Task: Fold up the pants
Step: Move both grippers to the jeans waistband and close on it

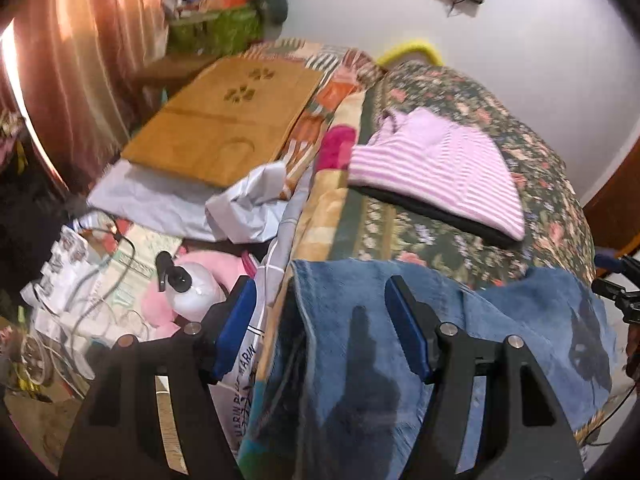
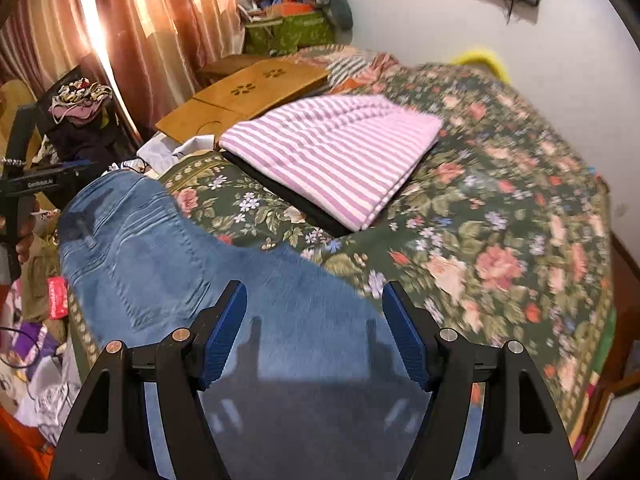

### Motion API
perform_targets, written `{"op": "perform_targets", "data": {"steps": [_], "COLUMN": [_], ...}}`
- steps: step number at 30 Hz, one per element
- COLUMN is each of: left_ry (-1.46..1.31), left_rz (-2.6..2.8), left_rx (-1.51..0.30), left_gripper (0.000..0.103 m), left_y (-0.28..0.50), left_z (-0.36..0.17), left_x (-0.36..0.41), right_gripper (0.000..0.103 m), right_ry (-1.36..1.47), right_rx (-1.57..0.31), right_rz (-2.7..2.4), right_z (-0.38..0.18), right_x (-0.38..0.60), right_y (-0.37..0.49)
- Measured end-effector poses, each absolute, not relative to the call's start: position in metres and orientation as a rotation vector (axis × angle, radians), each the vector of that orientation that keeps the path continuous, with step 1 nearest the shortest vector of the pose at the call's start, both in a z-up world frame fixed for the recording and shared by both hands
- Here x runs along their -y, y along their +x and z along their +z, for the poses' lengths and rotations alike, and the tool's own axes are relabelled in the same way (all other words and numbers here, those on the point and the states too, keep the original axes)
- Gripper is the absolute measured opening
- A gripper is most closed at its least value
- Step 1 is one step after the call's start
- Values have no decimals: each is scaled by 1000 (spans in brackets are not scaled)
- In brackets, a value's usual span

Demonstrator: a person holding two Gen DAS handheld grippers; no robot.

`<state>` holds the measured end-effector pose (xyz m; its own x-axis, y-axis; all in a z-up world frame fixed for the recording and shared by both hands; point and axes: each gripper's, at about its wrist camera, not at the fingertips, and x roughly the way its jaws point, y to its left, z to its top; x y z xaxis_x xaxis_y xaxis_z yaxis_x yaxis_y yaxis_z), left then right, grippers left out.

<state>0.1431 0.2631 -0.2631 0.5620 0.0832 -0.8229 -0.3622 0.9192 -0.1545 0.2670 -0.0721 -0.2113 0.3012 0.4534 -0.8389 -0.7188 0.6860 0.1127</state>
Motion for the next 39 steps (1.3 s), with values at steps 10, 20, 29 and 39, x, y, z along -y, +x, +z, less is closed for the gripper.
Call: {"op": "perform_targets", "data": {"steps": [10,20,29,39], "left_ry": [-464,-440,-360,-363], "left_rz": [122,84,136,185], "left_rx": [-1043,-1014,-944,-950], "left_gripper": [51,20,4,3], "left_y": [171,166,147,129], "left_z": [-303,-299,-274,-277], "left_x": [-281,-268,-254,-266], "right_gripper": [57,22,6,3], "right_ry": [-182,-233,-286,-290], "right_rx": [-1266,-1278,-1130,-1063], "right_rz": [943,1000,987,967], "right_z": [-260,-269,-250,-244], "right_x": [37,13,17,20], "right_y": [315,297,291,294]}}
